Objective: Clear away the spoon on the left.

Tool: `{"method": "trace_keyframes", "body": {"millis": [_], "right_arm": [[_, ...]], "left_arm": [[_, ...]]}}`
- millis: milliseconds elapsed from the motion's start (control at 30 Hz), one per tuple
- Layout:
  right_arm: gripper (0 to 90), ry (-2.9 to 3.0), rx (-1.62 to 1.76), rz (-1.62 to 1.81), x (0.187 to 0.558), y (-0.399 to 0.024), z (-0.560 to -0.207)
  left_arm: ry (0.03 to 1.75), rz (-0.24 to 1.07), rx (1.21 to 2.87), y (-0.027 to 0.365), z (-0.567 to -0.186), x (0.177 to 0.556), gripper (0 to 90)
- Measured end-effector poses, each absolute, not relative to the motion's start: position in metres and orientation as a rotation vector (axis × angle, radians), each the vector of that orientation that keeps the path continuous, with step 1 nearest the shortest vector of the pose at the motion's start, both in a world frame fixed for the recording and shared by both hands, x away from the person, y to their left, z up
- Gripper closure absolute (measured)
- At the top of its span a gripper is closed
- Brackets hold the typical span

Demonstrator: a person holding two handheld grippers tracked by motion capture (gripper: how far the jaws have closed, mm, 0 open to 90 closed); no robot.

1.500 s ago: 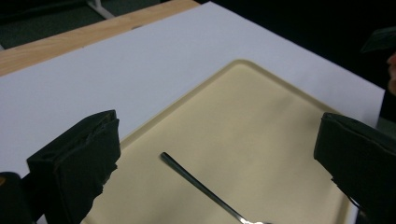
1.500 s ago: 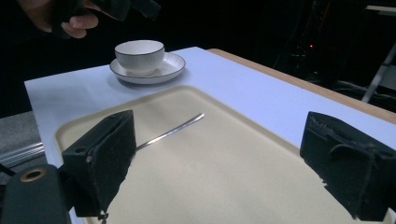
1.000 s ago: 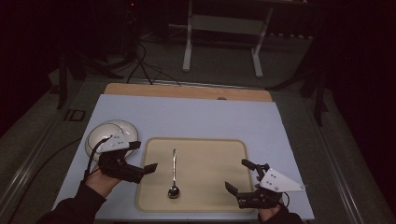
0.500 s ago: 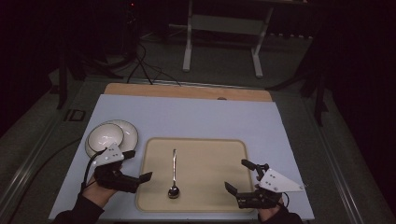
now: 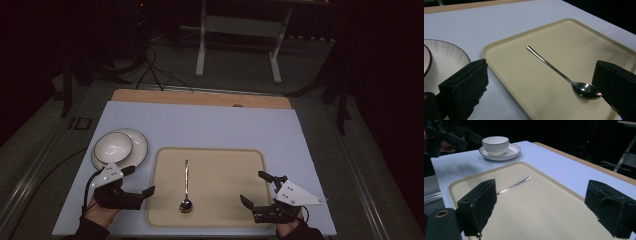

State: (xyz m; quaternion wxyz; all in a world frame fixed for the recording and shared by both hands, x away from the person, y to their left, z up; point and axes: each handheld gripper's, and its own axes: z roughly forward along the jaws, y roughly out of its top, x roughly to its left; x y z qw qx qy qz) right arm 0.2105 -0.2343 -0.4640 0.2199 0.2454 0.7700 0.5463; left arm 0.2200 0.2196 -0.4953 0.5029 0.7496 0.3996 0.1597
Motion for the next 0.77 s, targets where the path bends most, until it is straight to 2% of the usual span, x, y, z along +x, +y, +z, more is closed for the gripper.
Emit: {"method": "trace_keyframes", "body": {"millis": [600, 767], "right_arm": [[10.7, 2.146, 0.725, 1.49, 0.2148, -0.2363, -0.4672], [10.7, 2.148, 0.729, 1.481, 0.2148, -0.2357, -0.4675]], "left_arm": [[1.108, 0.488, 1.769, 0.2239, -0.5039, 0.2222, 1.5], [1.1, 0.509, 1.771, 0.2237, -0.5026, 0.2212, 1.5]]}}
